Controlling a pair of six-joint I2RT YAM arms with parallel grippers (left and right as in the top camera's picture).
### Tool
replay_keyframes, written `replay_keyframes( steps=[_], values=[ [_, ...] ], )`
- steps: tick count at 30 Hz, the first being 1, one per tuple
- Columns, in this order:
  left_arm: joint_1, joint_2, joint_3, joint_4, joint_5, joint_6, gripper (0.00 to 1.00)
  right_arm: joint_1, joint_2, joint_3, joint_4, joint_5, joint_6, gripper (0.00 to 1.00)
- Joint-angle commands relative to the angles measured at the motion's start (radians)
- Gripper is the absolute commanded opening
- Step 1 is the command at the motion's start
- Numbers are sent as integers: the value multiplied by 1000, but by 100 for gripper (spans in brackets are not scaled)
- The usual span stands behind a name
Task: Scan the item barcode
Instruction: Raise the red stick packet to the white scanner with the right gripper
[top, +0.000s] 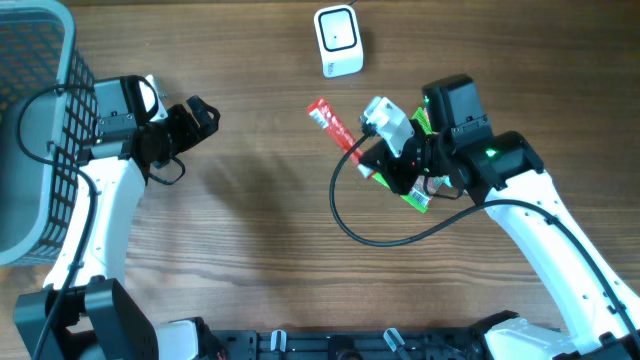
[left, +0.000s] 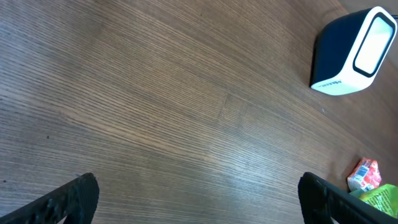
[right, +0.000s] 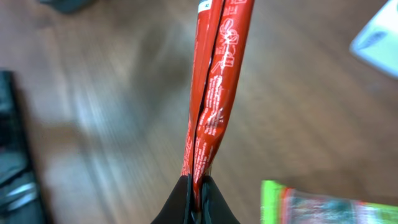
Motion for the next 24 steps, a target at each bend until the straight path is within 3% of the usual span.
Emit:
replay_keyframes(
  steps=[1,6,12,18,20,24],
  values=[
    [5,11,0,0,-14,25,100,2,6,17,77,226,109,4],
    [5,11,0,0,-14,25,100,-2,18,201,-3,341,93,4],
    [5,11,0,0,-14,25,100,-1,150,547,-209,526,-69,4],
    [5,11,0,0,-14,25,100,34,284,548,-113,729,-237,4],
    [5,11,0,0,-14,25,100,84,412,548,-14,917,-343,4],
    [5,11,0,0,-14,25,100,123,526,548,98,1094,-385,4]
  ],
)
